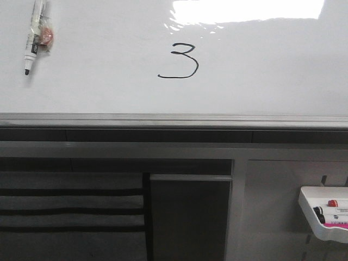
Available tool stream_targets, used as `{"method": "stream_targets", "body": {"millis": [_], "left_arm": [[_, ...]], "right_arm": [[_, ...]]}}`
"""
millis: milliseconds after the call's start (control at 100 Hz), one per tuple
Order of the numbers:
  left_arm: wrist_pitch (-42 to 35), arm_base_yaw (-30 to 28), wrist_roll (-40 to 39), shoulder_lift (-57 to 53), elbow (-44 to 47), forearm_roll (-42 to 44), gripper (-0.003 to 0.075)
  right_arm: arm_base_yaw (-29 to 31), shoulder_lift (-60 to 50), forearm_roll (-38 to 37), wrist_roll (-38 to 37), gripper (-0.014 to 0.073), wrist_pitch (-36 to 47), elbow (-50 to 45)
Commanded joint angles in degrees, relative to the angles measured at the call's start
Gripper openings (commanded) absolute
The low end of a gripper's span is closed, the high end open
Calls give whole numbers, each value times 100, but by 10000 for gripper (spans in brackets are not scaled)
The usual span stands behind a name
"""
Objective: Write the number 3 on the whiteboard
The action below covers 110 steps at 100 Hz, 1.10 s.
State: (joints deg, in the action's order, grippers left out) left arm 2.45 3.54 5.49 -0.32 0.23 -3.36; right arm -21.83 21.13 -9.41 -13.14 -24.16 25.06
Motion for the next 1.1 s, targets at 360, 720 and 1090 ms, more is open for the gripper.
{"method": "stream_targets", "body": {"millis": [360, 720, 1090], "left_arm": [[-469, 54, -74, -148, 39, 13, -20], [-469, 54, -74, -148, 39, 13, -20], [-469, 54, -74, -148, 39, 13, -20]], "right_arm": [[961, -1074, 309, -126, -69, 1020, -838], [2015, -2248, 585, -128, -69, 2604, -2683], [2018, -2247, 278, -109, -69, 1902, -2719]]}}
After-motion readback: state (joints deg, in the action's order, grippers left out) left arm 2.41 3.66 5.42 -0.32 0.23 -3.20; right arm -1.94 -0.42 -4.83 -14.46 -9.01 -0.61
